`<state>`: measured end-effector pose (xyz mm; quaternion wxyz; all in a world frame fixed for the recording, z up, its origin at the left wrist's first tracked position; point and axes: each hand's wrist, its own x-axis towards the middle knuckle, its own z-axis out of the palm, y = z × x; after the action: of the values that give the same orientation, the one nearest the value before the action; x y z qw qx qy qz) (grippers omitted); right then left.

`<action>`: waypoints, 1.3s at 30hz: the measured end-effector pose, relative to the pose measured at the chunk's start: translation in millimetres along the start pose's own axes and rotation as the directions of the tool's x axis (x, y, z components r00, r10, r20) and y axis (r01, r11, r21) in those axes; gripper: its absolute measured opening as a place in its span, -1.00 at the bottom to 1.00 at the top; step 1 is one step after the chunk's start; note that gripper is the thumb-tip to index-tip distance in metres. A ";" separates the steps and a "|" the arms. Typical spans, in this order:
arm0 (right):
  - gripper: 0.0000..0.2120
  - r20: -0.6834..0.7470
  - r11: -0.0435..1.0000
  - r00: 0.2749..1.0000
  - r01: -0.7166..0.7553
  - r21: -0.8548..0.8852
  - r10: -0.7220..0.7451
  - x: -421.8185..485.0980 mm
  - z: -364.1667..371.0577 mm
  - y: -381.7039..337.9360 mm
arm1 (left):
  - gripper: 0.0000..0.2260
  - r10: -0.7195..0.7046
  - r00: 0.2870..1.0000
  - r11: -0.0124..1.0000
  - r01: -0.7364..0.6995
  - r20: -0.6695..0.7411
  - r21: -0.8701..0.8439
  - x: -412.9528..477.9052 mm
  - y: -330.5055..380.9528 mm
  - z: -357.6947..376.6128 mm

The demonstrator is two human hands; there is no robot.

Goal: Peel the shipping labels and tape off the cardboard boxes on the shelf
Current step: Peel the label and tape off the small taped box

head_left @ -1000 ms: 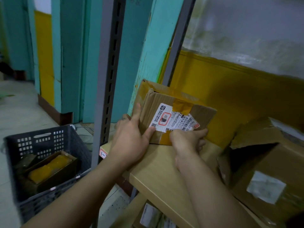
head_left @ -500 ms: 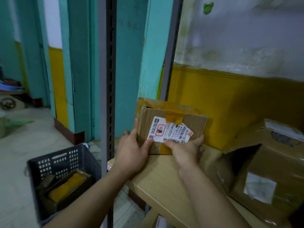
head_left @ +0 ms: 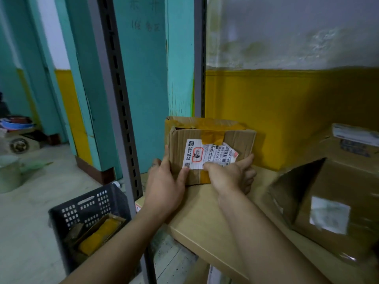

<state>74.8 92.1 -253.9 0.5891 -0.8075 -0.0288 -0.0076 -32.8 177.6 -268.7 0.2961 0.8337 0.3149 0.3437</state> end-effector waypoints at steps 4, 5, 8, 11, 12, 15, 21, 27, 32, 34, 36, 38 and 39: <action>0.22 -0.001 1.000 1.000 -0.003 -0.013 0.003 1.0 2.0 -1.5 | -0.41 0.010 1.000 1.000 -0.010 -0.016 0.020 -0.5 -1.2 -0.4; 0.21 0.005 1.000 1.000 0.003 -0.020 -0.003 2.0 1.5 -1.2 | -0.41 0.009 1.000 0.999 -0.009 -0.016 0.031 -0.4 -1.1 -0.1; 0.17 0.033 0.995 0.998 0.051 -0.082 -0.048 4.8 -4.2 1.4 | -0.43 -0.002 1.000 0.999 0.003 -0.021 0.051 -2.6 2.1 0.9; 0.06 0.024 0.963 0.988 0.152 -0.224 -0.150 0.0 -13.4 6.1 | -0.51 -0.018 1.000 0.999 0.018 -0.016 0.036 -6.5 5.3 -1.1; 0.06 0.025 0.948 0.984 0.175 -0.265 -0.175 -3.8 -17.0 7.0 | -0.53 -0.015 1.000 1.000 0.015 -0.010 0.026 -7.4 5.4 -1.2; -0.02 -0.038 0.903 0.974 0.191 -0.384 -0.222 -14.8 -25.2 9.2 | -0.56 -0.021 1.000 1.000 0.021 0.018 -0.006 -9.0 5.9 -4.3; -0.85 0.049 0.927 0.953 0.301 -0.224 -0.298 -27.2 -26.8 7.5 | -0.40 -0.005 1.000 0.999 0.006 0.027 -0.049 -8.4 0.3 -7.7; -0.78 0.172 0.974 0.965 0.176 0.143 -0.200 -26.1 -22.8 8.8 | -0.39 0.032 0.999 0.998 -0.031 0.011 -0.061 -7.5 -0.2 -4.4; -0.88 0.209 0.968 0.969 0.080 0.238 -0.131 -24.6 -18.0 6.8 | -0.44 0.035 0.999 0.999 -0.035 0.002 -0.037 -7.7 0.8 -4.1; -0.89 0.219 0.966 0.968 0.063 0.251 -0.120 -24.3 -15.2 6.4 | -0.43 0.051 0.999 0.998 -0.051 -0.007 -0.043 -7.4 1.4 -4.2; -0.86 0.219 0.967 0.967 0.074 0.245 -0.130 -24.2 -14.4 4.6 | -0.45 0.049 0.999 0.997 -0.050 -0.009 -0.059 -7.8 1.5 -4.1; -0.86 0.213 0.970 0.968 0.086 0.229 -0.136 -22.1 -14.1 6.2 | -0.47 0.054 0.999 0.997 -0.054 -0.007 -0.059 -7.1 0.2 -3.7; -0.86 0.209 0.970 0.968 0.092 0.224 -0.140 -20.9 -14.2 7.3 | -0.47 0.061 0.998 0.997 -0.061 -0.011 -0.056 -6.8 -0.4 -3.0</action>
<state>54.7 75.6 -257.4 0.6634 -0.7327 -0.1429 0.0514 -39.1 173.8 -269.9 0.3072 0.8328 0.2809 0.3649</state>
